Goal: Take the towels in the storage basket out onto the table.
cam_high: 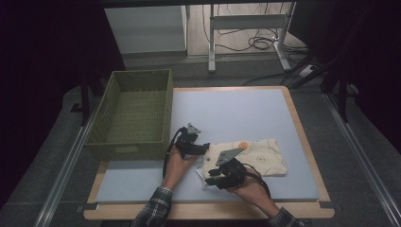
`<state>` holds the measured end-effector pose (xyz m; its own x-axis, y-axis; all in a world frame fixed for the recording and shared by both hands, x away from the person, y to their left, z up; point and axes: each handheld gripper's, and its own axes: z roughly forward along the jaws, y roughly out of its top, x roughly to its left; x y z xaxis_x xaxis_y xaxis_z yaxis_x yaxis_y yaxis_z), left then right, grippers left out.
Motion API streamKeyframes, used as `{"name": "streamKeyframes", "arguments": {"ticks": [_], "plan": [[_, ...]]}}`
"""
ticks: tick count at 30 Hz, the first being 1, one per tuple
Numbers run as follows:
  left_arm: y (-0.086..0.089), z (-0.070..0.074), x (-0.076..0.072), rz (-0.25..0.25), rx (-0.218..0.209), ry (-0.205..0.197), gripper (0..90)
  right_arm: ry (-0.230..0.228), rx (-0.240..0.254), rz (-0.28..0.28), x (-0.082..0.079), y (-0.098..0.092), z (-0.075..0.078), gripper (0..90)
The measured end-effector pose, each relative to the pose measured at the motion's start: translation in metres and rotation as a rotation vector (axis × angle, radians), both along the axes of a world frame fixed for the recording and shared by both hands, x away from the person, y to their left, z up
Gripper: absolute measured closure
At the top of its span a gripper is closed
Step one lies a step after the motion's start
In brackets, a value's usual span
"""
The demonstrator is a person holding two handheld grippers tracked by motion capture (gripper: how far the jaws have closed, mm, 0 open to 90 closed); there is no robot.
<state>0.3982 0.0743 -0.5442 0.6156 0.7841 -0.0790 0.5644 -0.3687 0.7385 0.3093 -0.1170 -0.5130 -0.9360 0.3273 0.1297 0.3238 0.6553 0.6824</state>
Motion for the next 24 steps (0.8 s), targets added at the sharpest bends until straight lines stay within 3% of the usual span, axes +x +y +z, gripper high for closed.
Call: {"name": "streamKeyframes", "arguments": {"ticks": [4,6,9,12,14,15,17,20,23,24], "plan": [[0.000,0.000,0.000,0.000,-0.001,0.001,31.3,-0.015,-0.030,0.005,0.000,0.011,-0.004,60.3],[0.000,0.000,0.000,0.000,0.000,0.001,31.4,-0.035,-0.070,0.007,-0.001,0.015,-0.009,61.4],[0.000,0.000,0.000,0.000,0.001,0.000,31.4,-0.069,-0.081,-0.004,-0.004,0.016,-0.012,70.2],[0.000,0.000,0.000,0.005,0.000,-0.003,32.1,-0.053,-0.076,-0.003,-0.003,0.014,-0.012,82.1],[0.000,0.000,-0.001,0.003,0.001,-0.007,34.3,-0.038,-0.070,-0.011,-0.002,0.012,-0.012,85.5],[0.000,0.001,-0.002,-0.022,0.000,-0.010,37.7,-0.034,-0.065,-0.010,-0.001,0.012,-0.012,86.1],[-0.001,0.001,-0.004,-0.082,-0.009,-0.019,55.7,-0.021,-0.060,-0.017,0.000,0.011,-0.012,86.4],[-0.003,0.002,-0.005,-0.138,-0.050,0.011,83.5,-0.012,-0.050,-0.016,0.001,0.010,-0.012,86.6],[-0.001,0.002,-0.005,-0.123,-0.072,0.020,87.3,-0.004,-0.044,-0.014,0.002,0.011,-0.011,86.7],[0.001,0.002,-0.006,-0.111,-0.060,0.003,87.4,-0.004,-0.040,-0.014,0.002,0.012,-0.010,86.7]]}}
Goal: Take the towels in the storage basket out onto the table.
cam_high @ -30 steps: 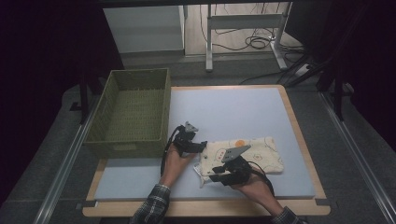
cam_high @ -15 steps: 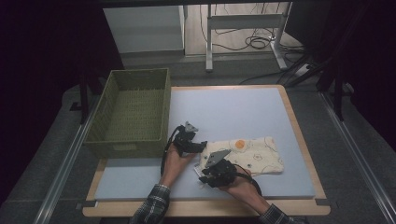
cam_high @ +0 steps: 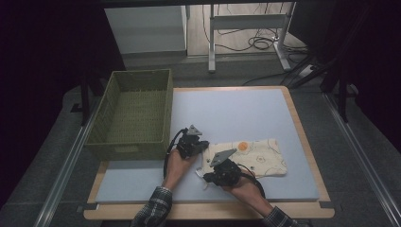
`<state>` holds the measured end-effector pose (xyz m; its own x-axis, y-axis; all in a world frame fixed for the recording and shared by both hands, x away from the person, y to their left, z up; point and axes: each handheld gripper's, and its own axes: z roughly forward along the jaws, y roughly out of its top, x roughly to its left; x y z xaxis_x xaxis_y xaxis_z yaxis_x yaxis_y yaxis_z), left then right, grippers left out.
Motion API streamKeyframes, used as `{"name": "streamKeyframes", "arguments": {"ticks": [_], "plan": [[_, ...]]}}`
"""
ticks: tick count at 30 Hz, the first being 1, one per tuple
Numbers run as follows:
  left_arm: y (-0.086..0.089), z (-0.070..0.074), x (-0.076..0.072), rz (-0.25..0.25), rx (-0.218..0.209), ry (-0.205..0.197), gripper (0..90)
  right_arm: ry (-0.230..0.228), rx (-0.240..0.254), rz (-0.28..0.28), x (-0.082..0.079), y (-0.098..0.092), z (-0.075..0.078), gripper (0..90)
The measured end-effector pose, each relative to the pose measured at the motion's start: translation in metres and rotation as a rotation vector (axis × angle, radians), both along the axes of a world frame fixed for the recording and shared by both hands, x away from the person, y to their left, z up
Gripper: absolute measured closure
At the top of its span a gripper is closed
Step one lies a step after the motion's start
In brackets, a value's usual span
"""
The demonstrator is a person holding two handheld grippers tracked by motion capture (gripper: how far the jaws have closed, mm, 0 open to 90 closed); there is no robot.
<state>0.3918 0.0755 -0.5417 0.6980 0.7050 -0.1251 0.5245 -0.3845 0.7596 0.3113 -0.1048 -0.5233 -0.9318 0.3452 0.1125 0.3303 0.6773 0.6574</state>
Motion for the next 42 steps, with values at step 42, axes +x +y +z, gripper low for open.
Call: {"name": "streamKeyframes", "arguments": {"ticks": [42], "plan": [[-0.104,0.039,0.015,-0.113,-0.042,-0.136,86.6,-0.045,0.150,-0.242,-0.010,-0.125,0.030,86.5]]}}
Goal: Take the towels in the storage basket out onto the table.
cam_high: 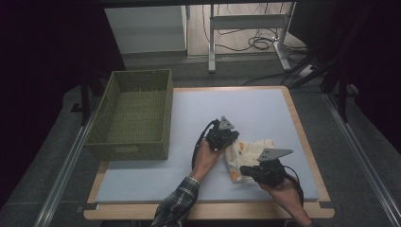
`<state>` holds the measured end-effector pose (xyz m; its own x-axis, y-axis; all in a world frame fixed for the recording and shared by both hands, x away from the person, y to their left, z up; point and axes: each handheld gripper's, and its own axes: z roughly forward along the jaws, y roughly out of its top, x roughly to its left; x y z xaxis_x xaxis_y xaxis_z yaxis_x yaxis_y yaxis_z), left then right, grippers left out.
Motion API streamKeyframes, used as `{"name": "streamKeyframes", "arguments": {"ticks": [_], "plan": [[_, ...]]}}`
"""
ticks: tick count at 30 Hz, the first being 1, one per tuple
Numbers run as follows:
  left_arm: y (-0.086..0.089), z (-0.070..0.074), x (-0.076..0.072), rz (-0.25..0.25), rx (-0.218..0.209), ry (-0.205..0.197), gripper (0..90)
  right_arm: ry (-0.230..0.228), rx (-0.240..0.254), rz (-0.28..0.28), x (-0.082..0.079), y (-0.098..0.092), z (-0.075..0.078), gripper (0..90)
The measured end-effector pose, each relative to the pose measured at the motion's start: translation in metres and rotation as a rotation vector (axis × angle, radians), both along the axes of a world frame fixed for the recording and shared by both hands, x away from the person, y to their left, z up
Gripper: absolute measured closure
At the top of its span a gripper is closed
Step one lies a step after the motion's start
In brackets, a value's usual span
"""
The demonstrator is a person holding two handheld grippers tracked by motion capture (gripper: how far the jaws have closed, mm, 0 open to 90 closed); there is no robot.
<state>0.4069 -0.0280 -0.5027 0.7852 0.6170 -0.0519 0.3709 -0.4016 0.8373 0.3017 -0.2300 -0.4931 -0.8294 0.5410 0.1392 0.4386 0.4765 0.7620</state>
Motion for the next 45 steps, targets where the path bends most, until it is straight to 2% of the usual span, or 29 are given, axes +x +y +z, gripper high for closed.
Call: {"name": "streamKeyframes", "arguments": {"ticks": [13,16,24,26,28,31,32,34,36,37,40,45], "plan": [[-0.042,0.012,0.007,-0.056,-0.013,-0.017,86.1,-0.016,0.020,-0.090,-0.006,-0.048,0.008,86.2],[-0.053,0.013,0.010,-0.070,0.003,-0.021,86.0,-0.017,0.015,-0.111,-0.007,-0.057,0.009,86.1],[-0.078,0.009,0.016,-0.084,0.026,-0.025,86.0,-0.014,-0.007,-0.159,-0.004,-0.074,0.006,86.1],[-0.081,0.008,0.018,-0.088,0.035,-0.019,86.0,-0.012,-0.009,-0.165,-0.003,-0.077,0.003,86.1],[-0.085,0.005,0.019,-0.080,0.025,-0.007,86.0,-0.003,-0.010,-0.175,-0.002,-0.079,0.001,86.1],[-0.087,0.003,0.020,-0.082,0.020,-0.001,82.0,-0.002,-0.015,-0.189,0.000,-0.083,-0.001,85.1],[-0.087,0.003,0.020,-0.084,0.022,-0.004,77.5,-0.003,-0.018,-0.195,0.001,-0.084,-0.002,84.0],[-0.087,0.004,0.019,-0.071,-0.003,0.001,68.2,-0.005,-0.020,-0.212,0.002,-0.088,-0.003,80.8],[-0.084,0.007,0.019,-0.065,-0.002,-0.001,60.1,-0.005,-0.020,-0.232,0.003,-0.094,-0.003,77.5],[-0.084,0.007,0.019,-0.061,-0.010,0.000,58.2,-0.005,-0.021,-0.239,0.003,-0.096,-0.003,76.8],[-0.080,0.009,0.017,-0.055,0.001,-0.005,55.5,-0.001,-0.026,-0.259,0.003,-0.103,-0.003,73.9],[-0.067,0.009,0.013,-0.049,0.049,-0.009,53.3,-0.004,-0.063,-0.305,-0.001,-0.120,-0.005,70.6]]}}
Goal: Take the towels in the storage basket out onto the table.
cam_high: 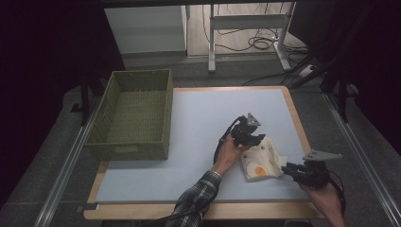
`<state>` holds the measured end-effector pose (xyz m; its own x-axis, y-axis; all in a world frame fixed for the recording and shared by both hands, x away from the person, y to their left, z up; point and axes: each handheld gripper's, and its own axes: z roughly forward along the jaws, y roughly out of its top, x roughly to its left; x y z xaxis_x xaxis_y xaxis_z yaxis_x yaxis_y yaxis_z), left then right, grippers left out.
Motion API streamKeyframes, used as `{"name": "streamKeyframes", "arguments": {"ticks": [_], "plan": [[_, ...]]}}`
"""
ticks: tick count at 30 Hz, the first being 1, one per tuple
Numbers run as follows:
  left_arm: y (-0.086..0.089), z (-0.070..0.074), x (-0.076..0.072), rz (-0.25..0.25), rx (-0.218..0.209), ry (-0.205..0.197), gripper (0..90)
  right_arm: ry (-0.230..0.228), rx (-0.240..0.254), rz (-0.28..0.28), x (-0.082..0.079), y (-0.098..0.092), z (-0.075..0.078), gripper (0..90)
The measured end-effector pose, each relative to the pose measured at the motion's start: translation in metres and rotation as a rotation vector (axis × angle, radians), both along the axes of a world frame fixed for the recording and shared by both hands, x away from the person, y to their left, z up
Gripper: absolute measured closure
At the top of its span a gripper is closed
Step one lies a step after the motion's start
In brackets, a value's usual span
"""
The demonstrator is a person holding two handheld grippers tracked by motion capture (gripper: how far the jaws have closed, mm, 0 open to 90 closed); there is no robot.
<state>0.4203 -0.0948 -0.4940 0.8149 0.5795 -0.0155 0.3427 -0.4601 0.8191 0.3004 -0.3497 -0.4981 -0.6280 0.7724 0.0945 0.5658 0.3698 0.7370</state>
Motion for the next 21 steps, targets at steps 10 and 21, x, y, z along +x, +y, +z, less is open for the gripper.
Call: {"name": "streamKeyframes", "arguments": {"ticks": [10,21], "plan": [[0.031,-0.008,-0.007,0.014,0.035,0.042,51.1,-0.032,0.012,-0.052,-0.007,-0.023,0.018,66.9],[0.045,-0.031,-0.007,0.062,0.126,0.063,54.3,0.032,-0.034,-0.022,0.018,0.007,-0.002,51.5]]}}
